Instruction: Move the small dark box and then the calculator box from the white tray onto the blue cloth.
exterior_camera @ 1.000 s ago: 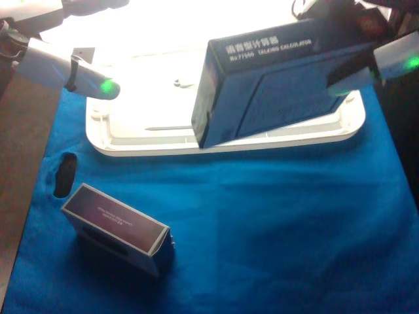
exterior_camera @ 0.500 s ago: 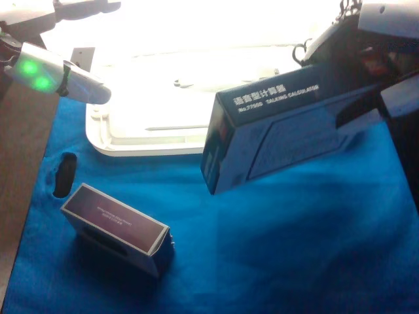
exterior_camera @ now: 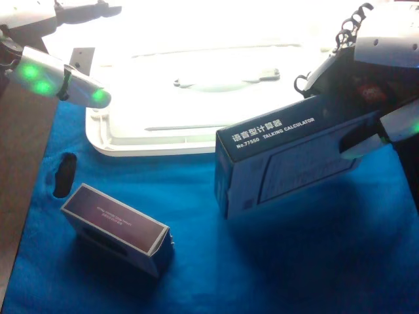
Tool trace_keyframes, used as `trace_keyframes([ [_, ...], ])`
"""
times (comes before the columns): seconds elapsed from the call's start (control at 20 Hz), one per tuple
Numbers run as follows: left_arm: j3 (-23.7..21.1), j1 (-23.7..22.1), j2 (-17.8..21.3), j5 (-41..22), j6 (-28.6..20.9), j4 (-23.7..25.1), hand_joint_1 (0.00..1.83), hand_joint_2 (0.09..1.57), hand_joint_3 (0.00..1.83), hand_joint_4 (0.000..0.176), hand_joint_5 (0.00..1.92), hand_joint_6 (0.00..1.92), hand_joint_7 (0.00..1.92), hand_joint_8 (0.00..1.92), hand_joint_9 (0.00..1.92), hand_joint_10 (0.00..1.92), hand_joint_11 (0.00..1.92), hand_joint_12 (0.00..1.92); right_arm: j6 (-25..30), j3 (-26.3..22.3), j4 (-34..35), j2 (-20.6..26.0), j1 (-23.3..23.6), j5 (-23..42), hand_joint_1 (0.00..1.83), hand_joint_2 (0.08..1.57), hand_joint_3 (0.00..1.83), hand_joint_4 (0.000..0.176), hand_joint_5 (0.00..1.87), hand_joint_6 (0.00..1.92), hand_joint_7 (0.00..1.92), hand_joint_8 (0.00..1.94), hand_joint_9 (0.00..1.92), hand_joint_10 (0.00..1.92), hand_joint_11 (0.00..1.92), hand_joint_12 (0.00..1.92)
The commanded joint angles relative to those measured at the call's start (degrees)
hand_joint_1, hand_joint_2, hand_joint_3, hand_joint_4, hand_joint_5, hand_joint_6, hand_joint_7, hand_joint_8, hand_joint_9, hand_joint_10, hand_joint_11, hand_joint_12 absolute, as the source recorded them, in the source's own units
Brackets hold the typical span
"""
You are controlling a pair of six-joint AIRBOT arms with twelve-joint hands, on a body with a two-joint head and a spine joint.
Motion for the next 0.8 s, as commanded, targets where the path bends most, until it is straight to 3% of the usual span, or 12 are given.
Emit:
trace_keyframes([
  [0.0, -0.1, -0.5, 0.2, -4.3, 0.5, -1.9, 0.52, 0.77, 0.0, 0.176, 0.0, 0.0, 0.01, 0.0, 0.0, 0.0, 0.0, 0.0, 0.2, -0.2, 3.2, -0.1, 0.4, 3.8, 1.18, 1.07, 0.0, 0.0, 1.07, 0.82, 1.18, 0.95, 1.15, 1.45, 1.01, 1.88],
  [0.1, -0.2, -0.4, 0.2, -4.3, 0.5, -1.9, 0.54, 0.78, 0.0, 0.176, 0.0, 0.0, 0.0, 0.0, 0.0, 0.0, 0.0, 0.0, 0.2, -0.2, 3.2, -0.1, 0.1, 3.8, 1.18, 1.08, 0.0, 0.0, 1.06, 0.84, 1.18, 1.03, 1.16, 1.52, 1.04, 1.91],
  [0.2, -0.2, -0.2, 0.2, -4.3, 0.5, -1.9, 0.54, 0.78, 0.0, 0.176, 0.0, 0.0, 0.0, 0.0, 0.0, 0.0, 0.0, 0.0, 0.2, -0.5, 3.0, -0.1, 0.1, 3.8, 1.17, 1.08, 0.0, 0.0, 1.04, 0.86, 1.13, 0.72, 1.06, 1.27, 0.91, 1.78],
  [0.25, -0.2, -0.1, 0.2, -4.3, 0.5, -1.9, 0.54, 0.78, 0.0, 0.176, 0.0, 0.0, 0.0, 0.0, 0.0, 0.0, 0.0, 0.0, 0.2, -0.5, 2.9, -0.1, 0.1, 3.8, 1.14, 1.02, 0.0, 0.0, 0.92, 0.32, 1.11, 0.69, 1.01, 1.29, 0.84, 1.81],
  [0.3, -0.2, 0.0, 0.2, -4.3, 0.5, -1.9, 0.55, 0.78, 0.0, 0.176, 0.0, 0.0, 0.0, 0.0, 0.0, 0.0, 0.0, 0.0, 0.2, -0.6, 2.9, -0.1, 0.1, 3.8, 1.08, 0.98, 0.0, 0.0, 0.85, 0.1, 1.15, 0.71, 1.08, 1.42, 0.97, 1.9],
  [0.35, -0.2, 0.0, 0.2, -4.3, 0.5, -1.9, 0.55, 0.78, 0.0, 0.176, 0.0, 0.0, 0.0, 0.0, 0.0, 0.0, 0.0, 0.0, 0.2, -0.7, 2.9, -0.1, 0.1, 3.8, 1.06, 0.96, 0.0, 0.0, 0.81, 0.02, 1.18, 0.66, 1.1, 1.4, 1.0, 1.92],
  [0.4, -0.2, 0.0, 0.2, -4.3, 0.5, -1.9, 0.54, 0.78, 0.0, 0.176, 0.0, 0.0, 0.0, 0.0, 0.0, 0.0, 0.0, 0.0, 0.2, -0.7, 2.9, -0.1, 0.1, 3.8, 1.03, 0.94, 0.0, 0.0, 0.77, 0.0, 1.2, 0.51, 1.11, 1.37, 1.01, 1.91],
  [0.5, -0.2, 0.1, 0.2, -4.3, 0.5, -1.9, 0.55, 0.79, 0.01, 0.176, 0.0, 0.0, 0.0, 0.0, 0.0, 0.0, 0.0, 0.0, 0.2, -0.7, 2.9, -0.1, 0.1, 3.8, 0.91, 0.91, 0.0, 0.0, 0.62, 0.0, 1.13, 0.13, 0.91, 1.11, 0.81, 1.82],
  [0.6, -0.2, 0.2, 0.1, -4.3, 0.5, -1.9, 0.56, 0.79, 0.01, 0.176, 0.0, 0.0, 0.0, 0.0, 0.0, 0.0, 0.0, 0.0, 0.2, -0.7, 2.9, -0.1, 0.1, 3.8, 0.85, 0.88, 0.0, 0.0, 0.54, 0.0, 1.06, 0.02, 0.83, 0.92, 0.69, 1.74],
  [0.75, -0.2, 0.4, 0.1, -4.3, 0.5, -1.9, 0.55, 0.79, 0.0, 0.176, 0.0, 0.0, 0.0, 0.0, 0.0, 0.0, 0.0, 0.0, 0.2, -0.9, 2.9, -0.1, 0.1, 3.8, 0.79, 0.85, 0.0, 0.0, 0.42, 0.0, 1.1, 0.02, 0.8, 0.82, 0.61, 1.65],
])
